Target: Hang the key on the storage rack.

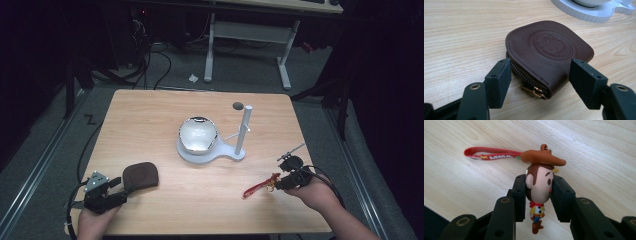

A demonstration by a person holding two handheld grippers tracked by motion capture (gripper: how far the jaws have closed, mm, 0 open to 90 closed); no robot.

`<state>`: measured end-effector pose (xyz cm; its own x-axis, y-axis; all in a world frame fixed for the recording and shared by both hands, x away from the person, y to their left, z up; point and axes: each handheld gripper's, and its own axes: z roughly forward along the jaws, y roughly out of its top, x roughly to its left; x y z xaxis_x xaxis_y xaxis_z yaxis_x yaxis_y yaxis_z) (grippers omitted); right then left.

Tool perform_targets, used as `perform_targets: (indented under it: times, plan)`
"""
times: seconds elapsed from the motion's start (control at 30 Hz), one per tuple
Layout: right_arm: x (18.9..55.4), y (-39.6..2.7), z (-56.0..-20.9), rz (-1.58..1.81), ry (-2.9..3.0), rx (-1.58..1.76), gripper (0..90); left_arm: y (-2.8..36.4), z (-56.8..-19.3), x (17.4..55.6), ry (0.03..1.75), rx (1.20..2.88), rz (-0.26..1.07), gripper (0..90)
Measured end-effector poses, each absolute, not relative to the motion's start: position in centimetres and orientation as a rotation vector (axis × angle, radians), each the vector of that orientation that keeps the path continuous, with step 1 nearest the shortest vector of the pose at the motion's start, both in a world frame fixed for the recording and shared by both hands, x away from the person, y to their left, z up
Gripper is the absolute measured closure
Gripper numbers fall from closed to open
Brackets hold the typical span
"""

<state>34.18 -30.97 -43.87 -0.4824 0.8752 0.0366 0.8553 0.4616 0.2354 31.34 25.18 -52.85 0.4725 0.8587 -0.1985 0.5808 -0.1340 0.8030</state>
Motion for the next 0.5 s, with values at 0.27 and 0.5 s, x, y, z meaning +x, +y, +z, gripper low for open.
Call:
perform_targets:
  times: [0.27,0.5]
  plan:
    - [33.5,-30.9,-42.4,0.369,2.619,1.541,66.8,25.2,-52.9,31.3,1.215,1.828,0.387,34.5]
    - [33.1,-30.8,-40.8,0.354,2.633,1.528,66.9,25.2,-53.0,31.4,1.217,1.828,0.384,34.5]
